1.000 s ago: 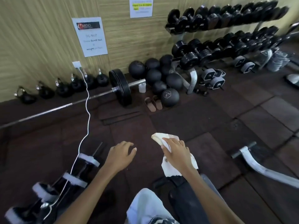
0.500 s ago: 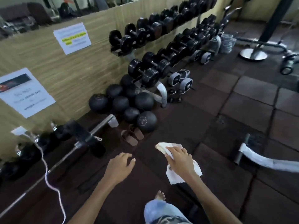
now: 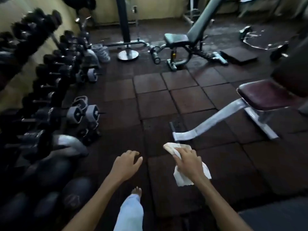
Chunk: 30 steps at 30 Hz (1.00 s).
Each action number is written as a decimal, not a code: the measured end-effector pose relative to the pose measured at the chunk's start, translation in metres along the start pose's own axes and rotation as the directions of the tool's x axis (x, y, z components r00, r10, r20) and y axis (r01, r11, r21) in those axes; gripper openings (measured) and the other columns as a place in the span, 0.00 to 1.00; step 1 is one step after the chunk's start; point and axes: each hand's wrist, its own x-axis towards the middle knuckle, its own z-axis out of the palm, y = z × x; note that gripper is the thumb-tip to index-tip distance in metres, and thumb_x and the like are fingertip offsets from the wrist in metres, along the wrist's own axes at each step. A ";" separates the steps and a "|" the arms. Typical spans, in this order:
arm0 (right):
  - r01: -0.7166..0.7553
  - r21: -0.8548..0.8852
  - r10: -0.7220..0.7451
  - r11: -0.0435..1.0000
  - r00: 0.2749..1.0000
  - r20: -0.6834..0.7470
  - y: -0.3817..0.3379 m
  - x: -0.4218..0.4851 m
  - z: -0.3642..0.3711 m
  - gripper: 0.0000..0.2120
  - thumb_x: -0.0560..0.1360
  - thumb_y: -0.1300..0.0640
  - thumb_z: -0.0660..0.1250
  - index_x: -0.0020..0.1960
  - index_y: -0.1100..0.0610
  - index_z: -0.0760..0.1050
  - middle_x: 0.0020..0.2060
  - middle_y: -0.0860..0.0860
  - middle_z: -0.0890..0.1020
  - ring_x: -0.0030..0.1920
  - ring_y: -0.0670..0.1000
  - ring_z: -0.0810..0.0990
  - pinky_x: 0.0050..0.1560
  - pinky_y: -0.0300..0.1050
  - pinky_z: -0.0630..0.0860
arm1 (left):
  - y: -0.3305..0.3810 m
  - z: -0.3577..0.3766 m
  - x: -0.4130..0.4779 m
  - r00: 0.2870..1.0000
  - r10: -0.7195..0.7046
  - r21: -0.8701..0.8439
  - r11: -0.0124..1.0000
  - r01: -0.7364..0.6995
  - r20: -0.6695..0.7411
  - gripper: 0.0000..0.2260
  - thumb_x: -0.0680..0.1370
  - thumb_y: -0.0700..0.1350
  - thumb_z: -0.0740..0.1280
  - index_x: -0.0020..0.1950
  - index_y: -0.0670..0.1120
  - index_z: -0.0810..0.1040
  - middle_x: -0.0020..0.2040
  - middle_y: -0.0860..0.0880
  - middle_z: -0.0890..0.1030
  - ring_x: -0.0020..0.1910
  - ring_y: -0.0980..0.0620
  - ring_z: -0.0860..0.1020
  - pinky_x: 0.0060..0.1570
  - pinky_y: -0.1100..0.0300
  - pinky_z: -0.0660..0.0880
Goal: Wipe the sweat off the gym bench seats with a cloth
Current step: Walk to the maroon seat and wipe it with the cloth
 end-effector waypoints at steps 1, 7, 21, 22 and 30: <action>-0.067 -0.011 0.067 0.998 0.997 -0.032 0.007 0.010 -0.006 0.18 0.81 0.42 0.57 0.69 0.43 0.70 0.67 0.43 0.74 0.65 0.54 0.71 0.59 0.54 0.70 | 0.004 -0.006 0.026 0.997 0.070 0.011 0.997 -0.070 0.021 0.21 0.80 0.58 0.56 0.68 0.49 0.72 0.65 0.51 0.75 0.63 0.50 0.74 0.61 0.52 0.69; -0.472 0.246 0.523 0.846 0.824 -0.217 0.051 0.021 -0.039 0.17 0.81 0.44 0.58 0.68 0.44 0.72 0.66 0.44 0.74 0.64 0.55 0.71 0.59 0.57 0.70 | 0.048 -0.045 0.162 0.935 0.320 0.037 0.943 -0.329 0.153 0.20 0.80 0.58 0.56 0.68 0.49 0.72 0.63 0.52 0.75 0.62 0.51 0.74 0.62 0.52 0.70; -0.726 0.484 0.870 0.488 0.448 -0.205 0.213 0.047 -0.096 0.15 0.81 0.46 0.59 0.66 0.44 0.73 0.67 0.45 0.73 0.62 0.55 0.71 0.60 0.56 0.67 | 0.311 0.044 0.284 0.614 0.686 -0.030 0.676 -0.737 0.391 0.19 0.80 0.57 0.58 0.68 0.50 0.72 0.65 0.53 0.75 0.64 0.50 0.74 0.60 0.56 0.70; -0.719 0.490 0.868 0.492 0.447 -0.216 0.233 0.058 -0.100 0.15 0.81 0.46 0.59 0.66 0.44 0.73 0.67 0.45 0.73 0.62 0.55 0.71 0.60 0.56 0.67 | 0.328 0.050 0.294 0.612 0.687 -0.024 0.673 -0.739 0.392 0.19 0.81 0.57 0.58 0.68 0.50 0.72 0.65 0.53 0.75 0.64 0.51 0.74 0.59 0.56 0.69; -0.677 0.482 0.805 0.556 0.582 -0.110 0.379 0.159 -0.161 0.16 0.80 0.44 0.58 0.66 0.45 0.73 0.68 0.44 0.73 0.62 0.53 0.72 0.59 0.56 0.71 | 0.474 0.085 0.370 0.673 0.581 0.005 0.755 -0.655 0.459 0.20 0.80 0.58 0.56 0.67 0.50 0.72 0.64 0.52 0.76 0.62 0.49 0.75 0.60 0.53 0.71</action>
